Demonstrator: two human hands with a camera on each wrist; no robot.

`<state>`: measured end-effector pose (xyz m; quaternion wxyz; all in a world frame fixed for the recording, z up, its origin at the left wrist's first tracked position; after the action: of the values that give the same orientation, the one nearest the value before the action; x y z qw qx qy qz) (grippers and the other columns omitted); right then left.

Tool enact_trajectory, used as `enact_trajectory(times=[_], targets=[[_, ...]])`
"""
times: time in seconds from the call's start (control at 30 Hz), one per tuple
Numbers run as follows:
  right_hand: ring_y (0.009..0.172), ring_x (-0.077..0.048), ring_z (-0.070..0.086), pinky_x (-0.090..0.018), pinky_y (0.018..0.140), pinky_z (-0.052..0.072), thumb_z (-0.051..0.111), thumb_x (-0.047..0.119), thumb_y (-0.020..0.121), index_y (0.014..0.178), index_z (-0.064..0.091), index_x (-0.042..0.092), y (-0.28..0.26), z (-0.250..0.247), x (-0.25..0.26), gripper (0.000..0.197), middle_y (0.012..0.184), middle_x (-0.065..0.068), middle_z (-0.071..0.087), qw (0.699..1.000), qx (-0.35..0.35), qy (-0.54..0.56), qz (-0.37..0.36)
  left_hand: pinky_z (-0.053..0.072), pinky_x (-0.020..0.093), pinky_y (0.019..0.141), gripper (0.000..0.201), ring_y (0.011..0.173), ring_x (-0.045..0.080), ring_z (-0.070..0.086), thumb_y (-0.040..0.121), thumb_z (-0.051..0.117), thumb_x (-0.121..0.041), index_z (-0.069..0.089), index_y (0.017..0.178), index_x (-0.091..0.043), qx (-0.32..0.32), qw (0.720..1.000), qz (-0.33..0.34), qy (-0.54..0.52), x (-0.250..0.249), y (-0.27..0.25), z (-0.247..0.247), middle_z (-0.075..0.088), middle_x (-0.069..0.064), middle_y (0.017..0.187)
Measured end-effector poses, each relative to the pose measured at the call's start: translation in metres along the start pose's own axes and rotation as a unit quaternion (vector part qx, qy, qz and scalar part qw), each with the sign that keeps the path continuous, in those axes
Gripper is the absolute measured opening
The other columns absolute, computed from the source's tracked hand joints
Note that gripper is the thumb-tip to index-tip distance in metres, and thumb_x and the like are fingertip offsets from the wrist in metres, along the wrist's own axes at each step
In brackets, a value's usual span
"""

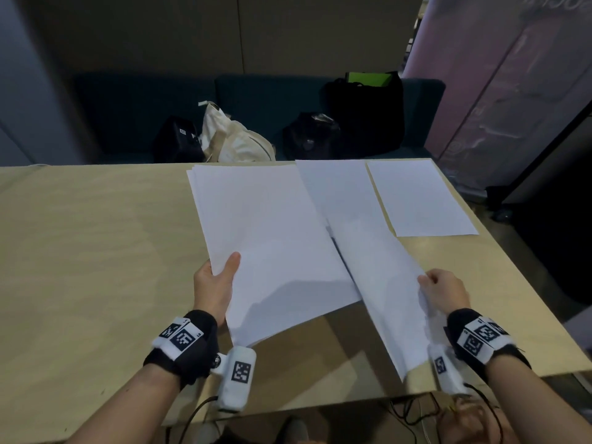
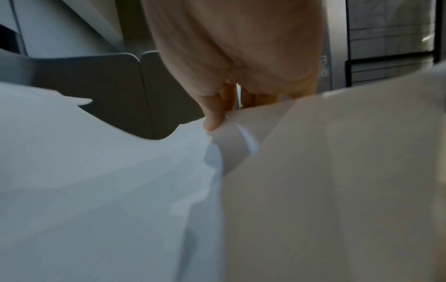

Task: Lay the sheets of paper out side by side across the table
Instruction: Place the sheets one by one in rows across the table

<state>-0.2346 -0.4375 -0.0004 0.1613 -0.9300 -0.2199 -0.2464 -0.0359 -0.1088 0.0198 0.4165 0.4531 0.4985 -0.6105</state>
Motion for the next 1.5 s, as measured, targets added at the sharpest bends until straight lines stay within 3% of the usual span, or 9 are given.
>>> enact_trajectory(times=[0.1,0.33,0.43,0.53,0.6,0.77,1.1,1.3,1.5], targets=[[0.094,-0.033,0.056,-0.040,0.094,0.036,0.050,0.022,0.093,0.088,0.062,0.010,-0.001,-0.012,-0.025,0.018,0.097,-0.019,0.066,0.998,-0.022,-0.041,0.043,0.050,0.016,0.065,0.021,0.079,0.008,0.062,0.090,0.059,-0.015,0.060,0.109,-0.007,0.019,1.000,-0.005,-0.001,0.002,-0.004,0.006,0.065,-0.003,0.092],[0.114,-0.037,0.047,-0.044,0.102,0.026,0.053,0.017,0.091,0.117,0.057,0.003,-0.006,-0.029,-0.048,0.030,0.125,-0.025,0.052,0.988,-0.088,-0.064,0.109,0.049,0.034,0.090,0.030,0.098,0.024,0.063,0.090,0.060,-0.018,0.060,0.116,-0.004,0.047,0.999,-0.016,0.016,0.003,-0.014,0.024,0.065,0.008,0.109],[0.124,-0.039,0.040,-0.048,0.104,0.029,0.055,0.013,0.090,0.122,0.054,0.005,-0.014,-0.024,-0.031,0.034,0.130,-0.023,0.045,0.992,-0.087,-0.094,0.018,0.049,0.035,0.092,0.028,0.099,0.025,0.063,0.090,0.061,-0.017,0.060,0.115,-0.005,0.050,0.998,-0.017,0.021,0.002,-0.014,0.029,0.065,0.008,0.109],[0.126,-0.037,0.042,-0.049,0.105,0.034,0.061,0.015,0.087,0.120,0.061,0.011,-0.026,-0.005,-0.007,0.033,0.133,-0.017,0.045,0.989,0.018,-0.087,-0.118,0.048,0.035,0.092,0.027,0.100,0.024,0.062,0.090,0.060,-0.016,0.060,0.114,-0.006,0.063,0.998,-0.014,0.027,0.002,-0.015,0.037,0.064,0.007,0.110],[0.131,-0.033,0.037,-0.048,0.108,0.033,0.062,0.026,0.088,0.126,0.057,0.021,-0.035,0.007,0.004,0.039,0.141,-0.011,0.040,0.976,0.102,-0.114,-0.152,0.048,0.035,0.093,0.028,0.100,0.023,0.062,0.090,0.060,-0.015,0.060,0.116,-0.004,0.071,0.997,-0.013,0.032,0.000,-0.016,0.042,0.064,0.007,0.110],[0.140,-0.030,0.025,-0.048,0.111,0.031,0.062,0.036,0.087,0.138,0.044,0.031,-0.047,0.018,-0.003,0.054,0.154,-0.006,0.025,0.961,0.174,-0.179,-0.116,0.048,0.033,0.091,0.026,0.098,0.022,0.062,0.090,0.060,-0.015,0.060,0.114,-0.006,0.086,0.995,-0.010,0.040,-0.001,-0.019,0.047,0.064,0.006,0.109],[0.140,-0.029,0.028,-0.047,0.112,0.030,0.064,0.029,0.087,0.136,0.047,0.028,-0.044,-0.013,-0.066,0.052,0.155,-0.008,0.027,0.985,0.119,-0.122,-0.026,0.048,0.035,0.092,0.025,0.099,0.023,0.062,0.090,0.060,-0.016,0.060,0.113,-0.006,0.100,0.994,-0.021,0.048,0.007,-0.024,0.047,0.065,0.008,0.110],[0.137,-0.028,0.037,-0.045,0.114,0.030,0.059,0.022,0.090,0.135,0.048,0.028,-0.023,-0.025,-0.076,0.047,0.157,-0.006,0.025,0.990,0.098,-0.100,0.010,0.047,0.038,0.097,0.028,0.103,0.025,0.062,0.089,0.061,-0.017,0.060,0.115,-0.005,0.107,0.993,-0.025,0.053,0.009,-0.024,0.052,0.065,0.008,0.111],[0.138,-0.028,0.035,-0.039,0.113,0.028,0.059,0.016,0.090,0.135,0.048,0.023,-0.007,-0.037,-0.077,0.047,0.157,-0.008,0.024,0.991,0.095,-0.085,0.026,0.047,0.033,0.090,0.024,0.100,0.024,0.062,0.090,0.060,-0.015,0.060,0.113,-0.007,0.115,0.992,-0.028,0.054,0.008,-0.024,0.056,0.065,0.008,0.110]])
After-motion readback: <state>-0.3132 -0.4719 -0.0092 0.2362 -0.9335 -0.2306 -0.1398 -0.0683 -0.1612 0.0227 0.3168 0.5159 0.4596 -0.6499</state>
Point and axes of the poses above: each hand's wrist, its own y-axis towards the middle knuckle, its own z-axis out of the palm, x = y × z, the point moved 2 cm from there along y, towards the middle knuckle
